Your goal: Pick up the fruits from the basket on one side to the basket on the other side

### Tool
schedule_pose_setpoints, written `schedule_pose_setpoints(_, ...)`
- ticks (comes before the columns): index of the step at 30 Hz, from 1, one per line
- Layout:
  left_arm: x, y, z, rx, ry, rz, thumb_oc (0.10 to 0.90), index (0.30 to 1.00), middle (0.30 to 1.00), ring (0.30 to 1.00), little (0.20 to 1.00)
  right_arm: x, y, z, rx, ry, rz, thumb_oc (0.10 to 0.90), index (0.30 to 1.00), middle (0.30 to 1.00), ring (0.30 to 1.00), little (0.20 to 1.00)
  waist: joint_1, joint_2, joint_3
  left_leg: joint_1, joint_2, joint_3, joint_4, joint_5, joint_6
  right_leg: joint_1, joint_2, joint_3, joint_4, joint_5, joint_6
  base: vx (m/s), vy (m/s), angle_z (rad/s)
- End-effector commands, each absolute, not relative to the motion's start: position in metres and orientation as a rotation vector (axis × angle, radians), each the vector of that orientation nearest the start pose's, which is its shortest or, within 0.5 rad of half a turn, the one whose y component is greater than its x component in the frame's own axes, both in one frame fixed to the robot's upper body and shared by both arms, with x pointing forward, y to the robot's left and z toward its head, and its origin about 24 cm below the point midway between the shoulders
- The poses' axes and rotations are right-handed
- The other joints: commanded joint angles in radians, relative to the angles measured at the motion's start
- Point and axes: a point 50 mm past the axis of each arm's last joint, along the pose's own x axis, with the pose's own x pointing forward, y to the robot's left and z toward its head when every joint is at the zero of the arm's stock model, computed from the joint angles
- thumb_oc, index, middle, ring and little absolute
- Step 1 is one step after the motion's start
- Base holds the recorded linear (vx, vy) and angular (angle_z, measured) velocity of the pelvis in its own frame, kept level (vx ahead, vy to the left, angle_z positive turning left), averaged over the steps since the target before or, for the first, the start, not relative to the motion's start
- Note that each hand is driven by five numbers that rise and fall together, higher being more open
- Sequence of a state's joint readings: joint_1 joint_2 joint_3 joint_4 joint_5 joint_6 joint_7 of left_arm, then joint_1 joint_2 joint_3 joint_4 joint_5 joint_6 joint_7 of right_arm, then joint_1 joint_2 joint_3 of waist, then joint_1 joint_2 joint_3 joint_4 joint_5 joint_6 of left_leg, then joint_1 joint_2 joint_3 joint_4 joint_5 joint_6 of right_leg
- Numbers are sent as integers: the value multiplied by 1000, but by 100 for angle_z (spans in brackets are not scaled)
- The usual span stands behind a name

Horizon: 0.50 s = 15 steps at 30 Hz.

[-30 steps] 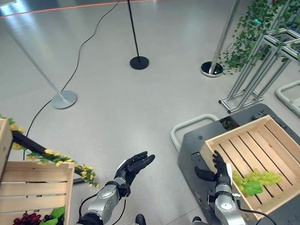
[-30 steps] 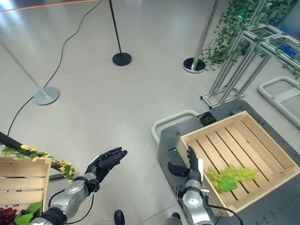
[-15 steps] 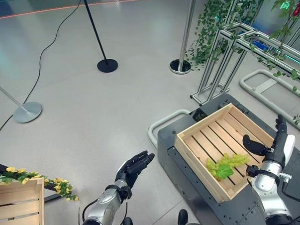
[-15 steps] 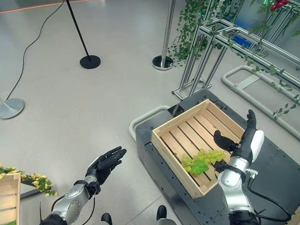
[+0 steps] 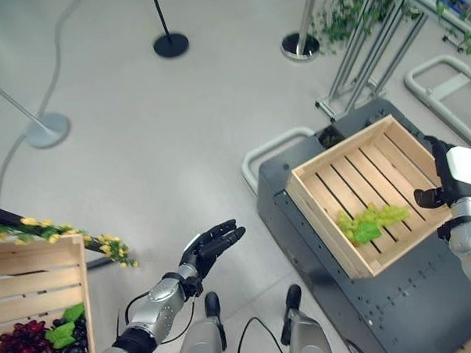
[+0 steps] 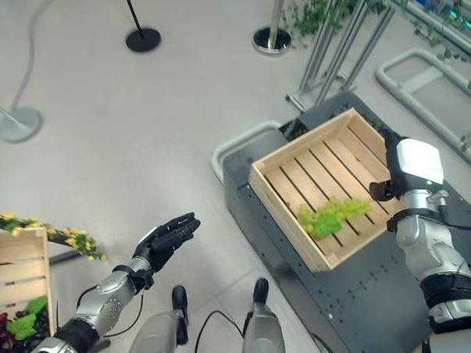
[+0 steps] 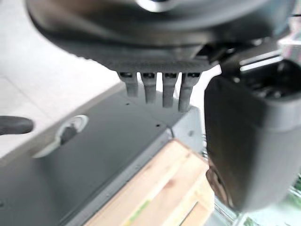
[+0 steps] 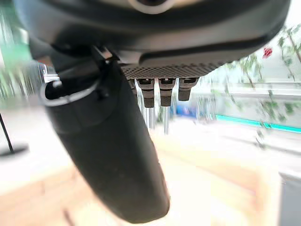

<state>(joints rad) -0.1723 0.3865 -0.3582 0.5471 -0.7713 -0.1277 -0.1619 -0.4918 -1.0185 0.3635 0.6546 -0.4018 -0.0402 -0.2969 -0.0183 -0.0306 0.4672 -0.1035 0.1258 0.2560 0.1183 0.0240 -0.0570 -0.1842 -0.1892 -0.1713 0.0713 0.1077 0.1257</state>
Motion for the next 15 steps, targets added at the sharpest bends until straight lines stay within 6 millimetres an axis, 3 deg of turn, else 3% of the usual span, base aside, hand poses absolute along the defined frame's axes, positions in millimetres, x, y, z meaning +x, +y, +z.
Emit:
schedule_pose_setpoints(1, 280, 165, 12, -354, 90, -294, 800, 900, 900, 900, 900, 315, -376, 208, -1661, 6, -458, 800, 900, 900, 900, 900, 6, -3, -41, -72, -2, -9, 173, -83, -8, 54, 21, -37, 90, -89, -58, -116, 18, 2)
schedule_pose_setpoints(10, 285, 157, 28, -346, 30, -328, 800, 900, 900, 900, 900, 311, -393, 216, -1687, 81, -551, 800, 900, 900, 900, 900, -10, 9, 29, -153, 5, 12, 257, -105, -2, -31, 21, -21, 139, -89, -61, -70, -6, -6)
schedule_pose_setpoints(15, 289, 151, 36, -355, 3, -323, 800, 900, 900, 900, 900, 320, -381, 236, -1646, -18, -620, 800, 900, 900, 900, 900, -21, 24, 53, -199, 9, 15, 301, -115, 0, -91, 18, -17, 186, -100, -65, -41, 8, -12)
